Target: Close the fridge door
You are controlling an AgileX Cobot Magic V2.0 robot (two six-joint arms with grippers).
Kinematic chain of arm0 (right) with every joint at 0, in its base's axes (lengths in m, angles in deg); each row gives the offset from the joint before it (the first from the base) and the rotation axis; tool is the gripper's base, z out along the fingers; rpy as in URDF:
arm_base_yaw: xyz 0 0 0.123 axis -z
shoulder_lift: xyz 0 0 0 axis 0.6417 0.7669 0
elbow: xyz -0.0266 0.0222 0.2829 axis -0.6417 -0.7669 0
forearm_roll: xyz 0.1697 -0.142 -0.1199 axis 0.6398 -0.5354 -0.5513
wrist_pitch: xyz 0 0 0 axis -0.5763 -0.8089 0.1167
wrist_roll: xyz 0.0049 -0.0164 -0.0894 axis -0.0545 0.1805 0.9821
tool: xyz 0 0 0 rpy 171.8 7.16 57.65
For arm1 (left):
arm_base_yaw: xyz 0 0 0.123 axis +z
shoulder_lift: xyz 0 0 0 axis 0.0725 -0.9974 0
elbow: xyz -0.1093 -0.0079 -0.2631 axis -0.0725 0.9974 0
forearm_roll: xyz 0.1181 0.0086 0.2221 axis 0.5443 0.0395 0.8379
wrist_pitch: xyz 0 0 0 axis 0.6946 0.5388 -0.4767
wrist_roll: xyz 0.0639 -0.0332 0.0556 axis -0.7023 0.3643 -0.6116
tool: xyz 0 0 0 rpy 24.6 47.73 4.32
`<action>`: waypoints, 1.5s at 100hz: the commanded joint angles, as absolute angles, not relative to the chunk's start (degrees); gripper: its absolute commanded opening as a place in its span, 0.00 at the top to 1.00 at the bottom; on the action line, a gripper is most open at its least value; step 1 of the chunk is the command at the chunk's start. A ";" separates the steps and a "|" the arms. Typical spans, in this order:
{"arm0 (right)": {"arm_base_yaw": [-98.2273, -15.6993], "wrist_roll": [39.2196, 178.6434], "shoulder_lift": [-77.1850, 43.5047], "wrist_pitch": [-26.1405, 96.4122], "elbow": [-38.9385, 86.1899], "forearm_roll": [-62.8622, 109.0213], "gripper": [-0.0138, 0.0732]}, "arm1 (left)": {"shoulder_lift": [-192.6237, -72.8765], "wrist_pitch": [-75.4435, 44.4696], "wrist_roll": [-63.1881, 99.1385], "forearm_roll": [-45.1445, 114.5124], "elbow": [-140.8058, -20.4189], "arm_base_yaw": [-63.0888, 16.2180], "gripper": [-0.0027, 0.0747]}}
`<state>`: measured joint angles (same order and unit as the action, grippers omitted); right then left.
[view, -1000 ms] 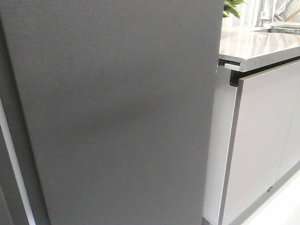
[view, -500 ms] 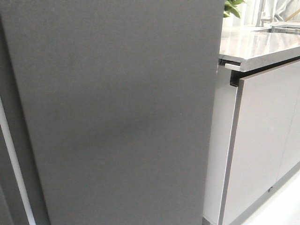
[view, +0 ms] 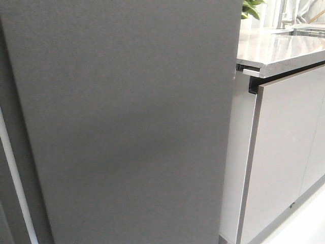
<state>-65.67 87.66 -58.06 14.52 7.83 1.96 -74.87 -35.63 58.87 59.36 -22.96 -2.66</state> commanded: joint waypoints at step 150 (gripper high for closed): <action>-48.20 87.85 -76.80 48.69 -38.81 12.21 0.89 | -74.26 -39.78 59.12 59.13 -20.95 -2.74 0.99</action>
<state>-48.64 87.56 -75.74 44.10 -37.81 11.99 -74.87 -35.63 58.87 59.36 -22.96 -2.66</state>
